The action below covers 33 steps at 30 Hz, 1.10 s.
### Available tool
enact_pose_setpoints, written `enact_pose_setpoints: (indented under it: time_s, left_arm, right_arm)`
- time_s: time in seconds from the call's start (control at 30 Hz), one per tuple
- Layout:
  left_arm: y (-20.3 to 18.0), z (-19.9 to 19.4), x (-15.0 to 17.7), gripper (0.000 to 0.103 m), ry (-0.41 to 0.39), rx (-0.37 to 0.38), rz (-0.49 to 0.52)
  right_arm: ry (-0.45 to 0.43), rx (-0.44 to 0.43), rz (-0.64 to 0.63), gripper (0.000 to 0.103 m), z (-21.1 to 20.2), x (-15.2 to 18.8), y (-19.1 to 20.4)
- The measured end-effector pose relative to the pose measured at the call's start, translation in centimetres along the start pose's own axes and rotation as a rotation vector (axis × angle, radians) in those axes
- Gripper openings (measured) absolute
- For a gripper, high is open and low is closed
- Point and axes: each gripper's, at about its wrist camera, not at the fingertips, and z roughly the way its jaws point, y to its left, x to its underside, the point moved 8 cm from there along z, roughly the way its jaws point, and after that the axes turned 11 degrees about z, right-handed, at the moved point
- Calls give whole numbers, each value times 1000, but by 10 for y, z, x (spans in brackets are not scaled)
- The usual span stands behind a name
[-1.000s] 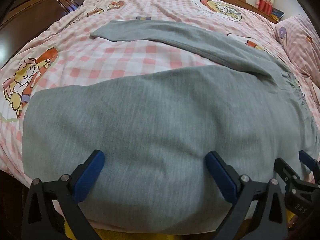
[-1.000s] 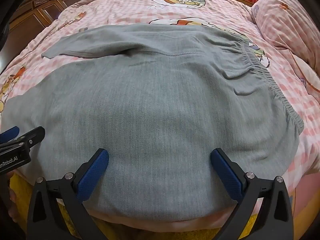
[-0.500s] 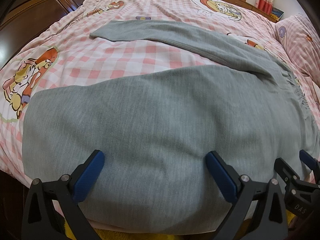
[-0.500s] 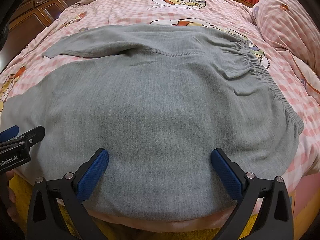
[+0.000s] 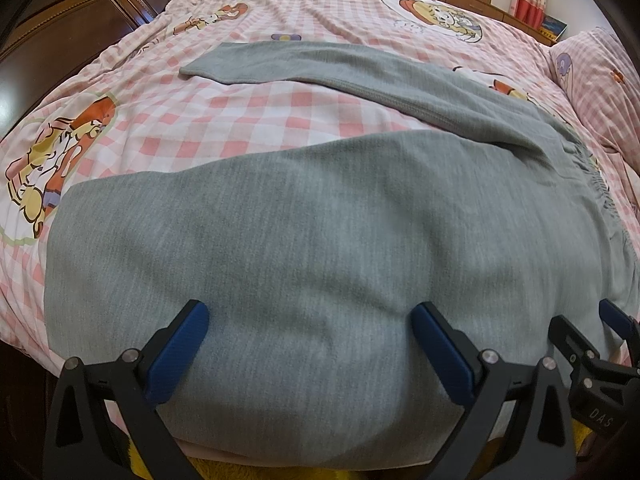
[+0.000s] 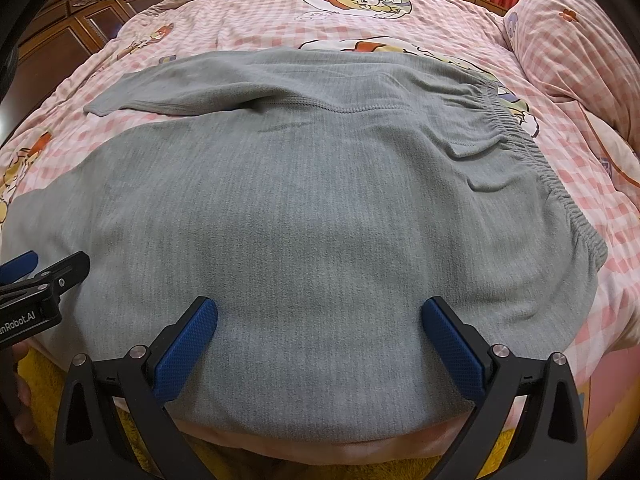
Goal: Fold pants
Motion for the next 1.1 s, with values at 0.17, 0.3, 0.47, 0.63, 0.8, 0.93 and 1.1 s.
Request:
enact_pose_setpoints:
  time_s: [0.17,0.3,0.47,0.63,0.8,0.93,1.1]
  left_arm:
    - [0,0,0,103,0,0,0]
    - [0,0,0,103,0,0,1]
    - [0,0,0,103,-1,-1,1]
    - [0,0,0,103,-1,-1,0]
    - [0,0,0,103,-2,-1,1]
    - [0,0,0,103,-2,-1,1]
    - [0,-1,-1,103,-2,0,4]
  right_arm:
    - [0,1,1,103,0,0,0]
    - [0,1,1,103,0,0,1]
    - [0,2,1,103,0,0,1]
    - [0,2,2,103,0,0,0]
    - [5,6,3,103,1,0,-2]
    - [13,13,5,103,1,-1,1]
    - [11,12,2,103,1,-2,1]
